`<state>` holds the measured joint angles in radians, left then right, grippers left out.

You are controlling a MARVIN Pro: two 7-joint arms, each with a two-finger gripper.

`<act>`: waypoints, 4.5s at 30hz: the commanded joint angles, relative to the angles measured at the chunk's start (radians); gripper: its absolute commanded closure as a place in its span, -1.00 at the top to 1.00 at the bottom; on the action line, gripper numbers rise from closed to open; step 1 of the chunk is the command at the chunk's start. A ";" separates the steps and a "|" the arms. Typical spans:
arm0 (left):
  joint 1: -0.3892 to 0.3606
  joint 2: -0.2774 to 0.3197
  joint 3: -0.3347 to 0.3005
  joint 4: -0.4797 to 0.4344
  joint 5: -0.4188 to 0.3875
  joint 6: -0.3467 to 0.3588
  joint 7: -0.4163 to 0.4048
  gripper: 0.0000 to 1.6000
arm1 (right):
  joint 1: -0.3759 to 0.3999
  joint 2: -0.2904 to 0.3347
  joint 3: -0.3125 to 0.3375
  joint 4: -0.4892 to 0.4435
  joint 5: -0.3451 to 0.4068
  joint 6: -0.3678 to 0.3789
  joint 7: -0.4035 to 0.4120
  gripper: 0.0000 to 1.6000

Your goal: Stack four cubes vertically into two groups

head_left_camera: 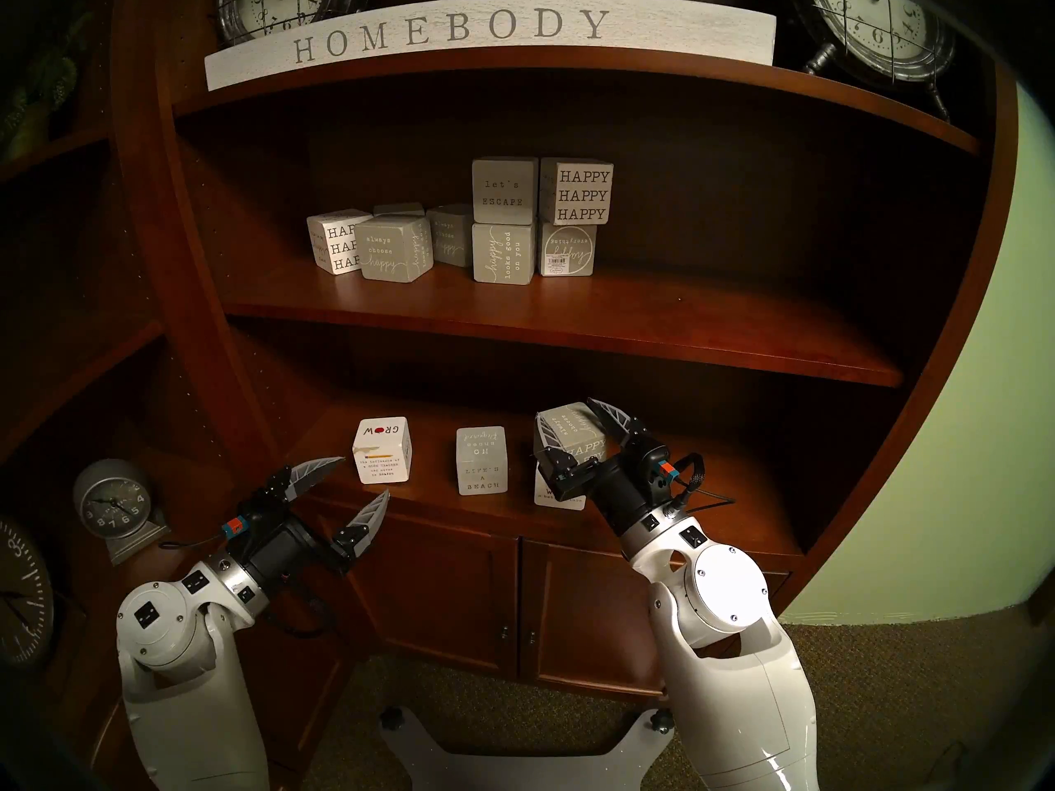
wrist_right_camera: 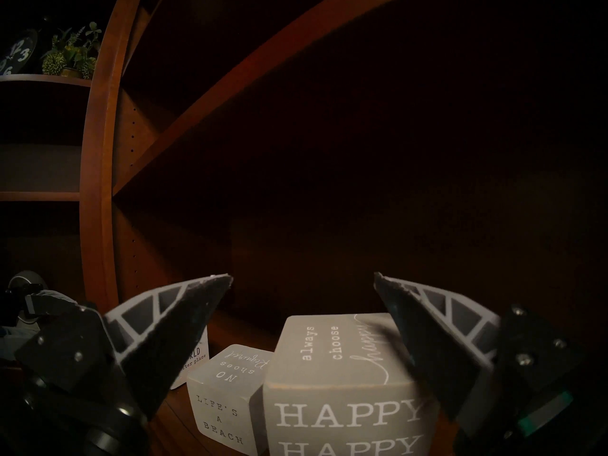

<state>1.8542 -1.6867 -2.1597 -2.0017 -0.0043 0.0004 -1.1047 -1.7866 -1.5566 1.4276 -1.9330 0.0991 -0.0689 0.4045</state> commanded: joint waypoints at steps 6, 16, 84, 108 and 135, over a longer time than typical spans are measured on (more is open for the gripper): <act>0.000 0.002 -0.001 -0.013 -0.003 0.001 0.001 1.00 | -0.100 0.086 0.045 -0.144 0.069 -0.072 0.123 1.00; 0.000 0.002 -0.001 -0.011 -0.003 0.000 0.000 1.00 | -0.227 0.198 0.122 -0.224 0.186 -0.076 0.279 1.00; -0.235 0.068 0.364 0.134 0.276 0.164 0.565 1.00 | -0.287 0.430 0.300 0.082 0.498 -0.317 0.831 1.00; -0.166 0.073 0.494 0.080 0.175 0.241 0.975 1.00 | -0.285 0.419 0.306 0.082 0.495 -0.311 0.840 1.00; -0.181 0.074 0.479 0.160 0.098 0.187 1.036 1.00 | -0.283 0.408 0.313 0.082 0.490 -0.304 0.850 1.00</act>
<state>1.6913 -1.6094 -1.6787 -1.8394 0.1178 0.2117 -0.0654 -2.0736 -1.1468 1.7396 -1.8408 0.5813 -0.3732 1.2549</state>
